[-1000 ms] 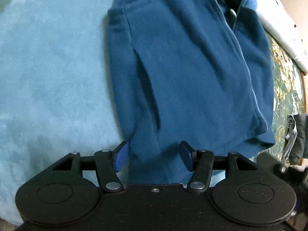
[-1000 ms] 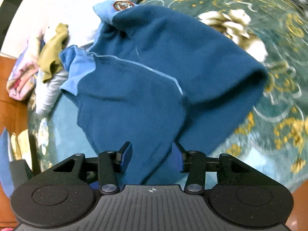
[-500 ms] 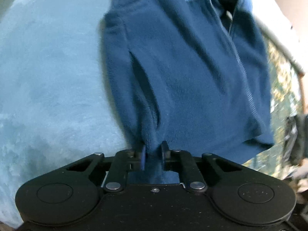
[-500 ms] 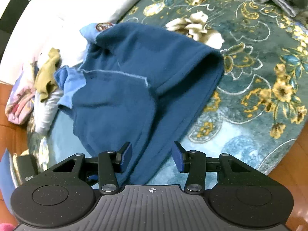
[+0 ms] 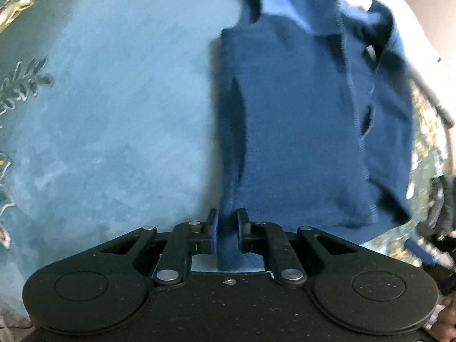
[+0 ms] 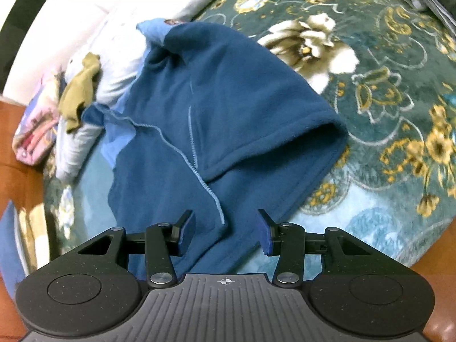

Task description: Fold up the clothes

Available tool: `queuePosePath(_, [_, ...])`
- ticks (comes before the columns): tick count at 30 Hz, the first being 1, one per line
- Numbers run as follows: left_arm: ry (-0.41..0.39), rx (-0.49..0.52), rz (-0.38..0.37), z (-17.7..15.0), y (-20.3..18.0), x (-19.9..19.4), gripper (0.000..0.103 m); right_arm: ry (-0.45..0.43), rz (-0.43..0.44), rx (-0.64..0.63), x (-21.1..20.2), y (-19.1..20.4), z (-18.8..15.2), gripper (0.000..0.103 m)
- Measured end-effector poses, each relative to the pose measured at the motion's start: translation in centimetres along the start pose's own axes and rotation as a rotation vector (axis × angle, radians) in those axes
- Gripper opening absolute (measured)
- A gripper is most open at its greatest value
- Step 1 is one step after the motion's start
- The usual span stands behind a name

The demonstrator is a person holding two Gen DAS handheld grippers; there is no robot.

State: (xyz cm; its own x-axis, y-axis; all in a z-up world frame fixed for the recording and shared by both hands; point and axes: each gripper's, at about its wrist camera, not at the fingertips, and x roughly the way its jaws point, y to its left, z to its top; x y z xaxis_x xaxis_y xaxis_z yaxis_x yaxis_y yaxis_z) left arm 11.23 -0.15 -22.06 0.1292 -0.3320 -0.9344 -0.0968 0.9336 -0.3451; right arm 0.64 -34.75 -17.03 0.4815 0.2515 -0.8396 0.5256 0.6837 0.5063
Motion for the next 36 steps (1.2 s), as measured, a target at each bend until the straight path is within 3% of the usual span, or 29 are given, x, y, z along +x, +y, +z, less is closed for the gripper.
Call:
queuePosePath(2, [0.011, 0.005, -0.023, -0.4, -0.3, 0.1, 0.01, 0.019, 0.007, -0.009, 0.9, 0.0, 0.4, 0.043])
queuePosePath(9, [0.029, 0.067, -0.05, -1.6, -1.9, 0.0, 0.044, 0.117, 0.052, -0.013, 5.5, 0.9, 0.6, 0.044])
queuePosePath(14, [0.056, 0.065, -0.028, -2.3, -1.9, 0.8, 0.046, 0.149, 0.09, -0.005, 7.7, 1.5, 0.9, 0.044])
queuePosePath(15, [0.059, 0.054, -0.029, -2.4, -1.5, 0.8, 0.048, 0.157, 0.106, 0.01, 7.9, 1.4, 1.0, 0.022])
queuePosePath(16, [0.06, 0.046, -0.03, -2.6, -1.1, 0.4, 0.049, 0.17, 0.113, 0.022, 8.1, 1.3, 1.1, 0.015])
queuePosePath(18, [0.06, 0.037, -0.036, -2.6, -0.8, 0.1, 0.05, 0.185, 0.119, 0.022, 7.8, 1.3, 1.1, 0.005])
queuePosePath(22, [0.059, 0.033, -0.043, -2.4, -0.6, -0.3, 0.053, 0.185, 0.155, 0.08, 5.5, -0.5, 0.5, 0.004])
queuePosePath(28, [0.091, 0.005, -0.049, -2.8, -0.3, 0.2, 0.055, 0.241, 0.1, 0.133, 4.9, -3.1, -1.3, 0.004])
queuePosePath(32, [0.111, 0.012, -0.037, -2.8, -0.6, 1.4, 0.055, 0.216, 0.064, 0.159, 5.3, -3.4, -1.3, 0.004])
queuePosePath(35, [0.094, 0.01, -0.03, -2.9, -0.5, 1.7, 0.048, 0.217, 0.045, 0.118, 5.7, -2.8, -1.1, 0.004])
queuePosePath(36, [0.087, 0.01, -0.023, -2.9, -0.4, 1.7, 0.033, 0.219, 0.04, 0.099, 5.7, -2.6, -1.1, 0.004])
